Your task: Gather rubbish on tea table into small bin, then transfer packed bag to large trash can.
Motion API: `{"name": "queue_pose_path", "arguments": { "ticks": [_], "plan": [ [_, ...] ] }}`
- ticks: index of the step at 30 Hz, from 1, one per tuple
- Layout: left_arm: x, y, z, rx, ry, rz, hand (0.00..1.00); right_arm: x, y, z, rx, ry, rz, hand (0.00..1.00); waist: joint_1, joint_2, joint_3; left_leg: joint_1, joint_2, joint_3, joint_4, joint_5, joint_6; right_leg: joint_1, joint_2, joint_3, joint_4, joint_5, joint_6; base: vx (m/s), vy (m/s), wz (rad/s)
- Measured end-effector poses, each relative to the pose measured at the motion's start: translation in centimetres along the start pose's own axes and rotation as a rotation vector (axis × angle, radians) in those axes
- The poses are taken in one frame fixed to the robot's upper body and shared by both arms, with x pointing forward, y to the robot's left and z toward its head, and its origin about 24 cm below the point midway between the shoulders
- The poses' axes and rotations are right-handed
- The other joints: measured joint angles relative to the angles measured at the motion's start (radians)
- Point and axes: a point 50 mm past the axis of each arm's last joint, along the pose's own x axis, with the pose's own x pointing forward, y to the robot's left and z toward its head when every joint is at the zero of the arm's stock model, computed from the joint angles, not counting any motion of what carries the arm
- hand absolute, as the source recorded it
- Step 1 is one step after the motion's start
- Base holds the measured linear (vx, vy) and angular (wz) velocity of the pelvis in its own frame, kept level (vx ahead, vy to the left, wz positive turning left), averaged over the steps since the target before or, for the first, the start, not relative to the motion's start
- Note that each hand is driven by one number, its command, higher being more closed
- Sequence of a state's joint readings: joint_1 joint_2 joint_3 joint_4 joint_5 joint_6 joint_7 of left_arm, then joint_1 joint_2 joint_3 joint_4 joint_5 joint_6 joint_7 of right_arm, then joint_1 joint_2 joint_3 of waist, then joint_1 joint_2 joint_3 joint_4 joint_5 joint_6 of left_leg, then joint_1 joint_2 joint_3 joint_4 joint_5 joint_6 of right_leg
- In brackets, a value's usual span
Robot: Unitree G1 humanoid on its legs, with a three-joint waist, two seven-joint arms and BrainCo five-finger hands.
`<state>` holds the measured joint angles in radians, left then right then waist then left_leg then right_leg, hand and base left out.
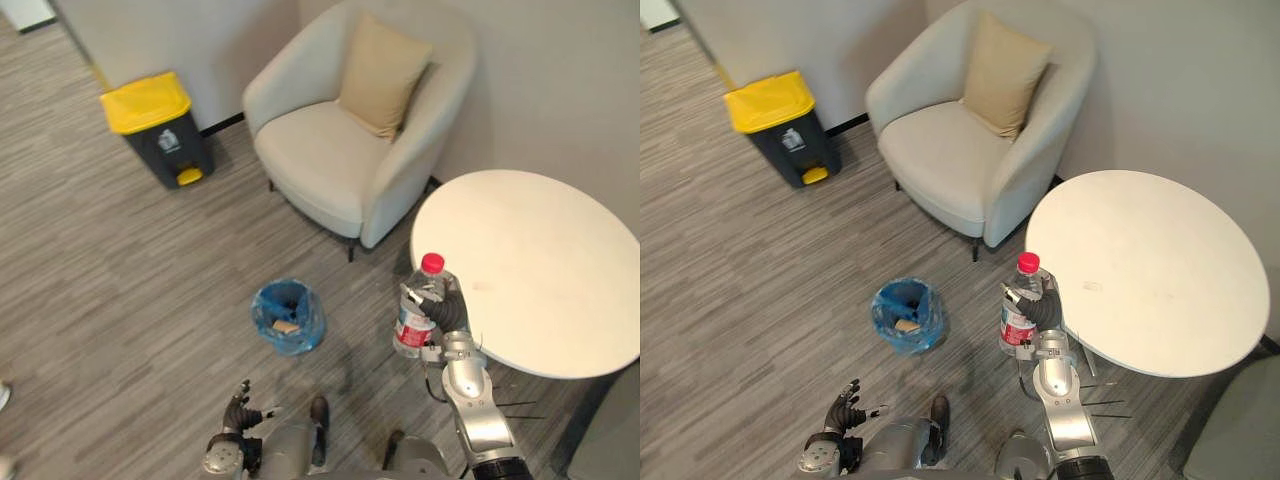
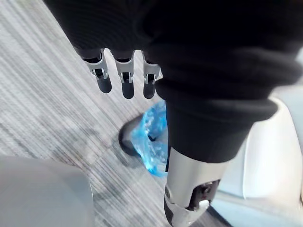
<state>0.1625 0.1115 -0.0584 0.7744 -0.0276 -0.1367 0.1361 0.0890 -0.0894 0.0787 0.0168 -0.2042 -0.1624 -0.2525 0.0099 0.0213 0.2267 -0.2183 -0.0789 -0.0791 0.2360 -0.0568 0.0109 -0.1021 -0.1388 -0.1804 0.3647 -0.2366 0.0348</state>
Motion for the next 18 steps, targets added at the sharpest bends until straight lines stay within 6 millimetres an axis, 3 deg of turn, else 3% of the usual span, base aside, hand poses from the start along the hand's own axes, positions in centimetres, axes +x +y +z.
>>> {"name": "queue_pose_path", "arguments": {
  "ticks": [2, 4, 6, 8, 10, 15, 17, 18],
  "plan": [
    [0.0, 0.0, 0.1, -0.004, -0.003, 0.001, 0.00, -0.1, -0.1, -0.1, -0.002, 0.005, 0.005, 1.00, 0.003, 0.001, 0.001, -0.027, -0.011, -0.058, -0.020, 0.026, -0.018, -0.007, 0.032, 0.027, -0.005, -0.003, 0.005, -0.06, -0.124, 1.03],
    [0.1, 0.1, 0.3, -0.027, -0.008, 0.015, 0.00, -0.3, -0.2, -0.4, -0.005, 0.014, 0.022, 1.00, 0.011, 0.005, 0.002, -0.061, 0.012, -0.040, -0.016, 0.026, -0.018, -0.001, 0.032, -0.047, -0.029, 0.012, 0.002, -0.05, -0.134, 1.02],
    [0.2, 0.3, 0.3, -0.050, -0.006, 0.026, 0.00, -0.3, -0.2, -0.3, 0.003, 0.012, 0.027, 1.00, 0.012, 0.005, 0.010, -0.089, 0.072, 0.077, 0.009, 0.023, -0.014, 0.013, 0.034, -0.110, -0.049, 0.025, -0.006, -0.03, -0.132, 0.92],
    [0.3, 0.7, 0.4, -0.098, -0.004, 0.054, 0.00, -0.3, -0.4, -0.6, 0.005, 0.022, 0.029, 1.00, 0.015, 0.008, 0.031, -0.092, 0.176, 0.300, 0.057, 0.006, 0.010, 0.048, 0.029, -0.173, -0.055, 0.016, -0.007, 0.05, -0.080, 0.76],
    [0.3, 0.9, 0.4, -0.102, -0.003, 0.071, 0.00, -0.3, -0.6, -0.9, -0.005, 0.033, 0.029, 1.00, 0.020, 0.006, 0.032, -0.081, 0.208, 0.416, 0.051, 0.010, 0.014, 0.066, 0.010, -0.208, -0.048, -0.006, 0.018, 0.11, -0.022, 0.68],
    [0.5, 0.9, 0.7, -0.114, -0.007, 0.078, 0.00, 0.1, -0.3, -0.7, -0.008, 0.023, 0.049, 1.00, 0.040, -0.003, 0.037, -0.083, 0.145, 0.437, -0.013, 0.065, 0.049, 0.073, -0.037, -0.261, -0.079, 0.002, 0.049, 0.15, 0.046, 0.43],
    [0.5, 1.5, 0.6, -0.123, -0.005, 0.098, 0.00, 0.5, 0.2, -0.7, 0.004, 0.025, 0.063, 1.00, 0.059, -0.015, 0.044, -0.078, 0.135, 0.434, 0.028, 0.024, 0.059, 0.098, -0.050, -0.257, -0.072, -0.001, 0.056, 0.15, 0.052, 0.15],
    [0.5, 2.0, 0.6, -0.115, -0.007, 0.110, 0.00, 0.3, 0.4, -0.8, 0.006, 0.030, 0.070, 1.00, 0.061, -0.030, 0.053, -0.070, 0.133, 0.429, 0.074, -0.018, 0.059, 0.099, -0.075, -0.255, -0.004, -0.018, 0.081, 0.11, 0.036, 0.13]
  ]
}}
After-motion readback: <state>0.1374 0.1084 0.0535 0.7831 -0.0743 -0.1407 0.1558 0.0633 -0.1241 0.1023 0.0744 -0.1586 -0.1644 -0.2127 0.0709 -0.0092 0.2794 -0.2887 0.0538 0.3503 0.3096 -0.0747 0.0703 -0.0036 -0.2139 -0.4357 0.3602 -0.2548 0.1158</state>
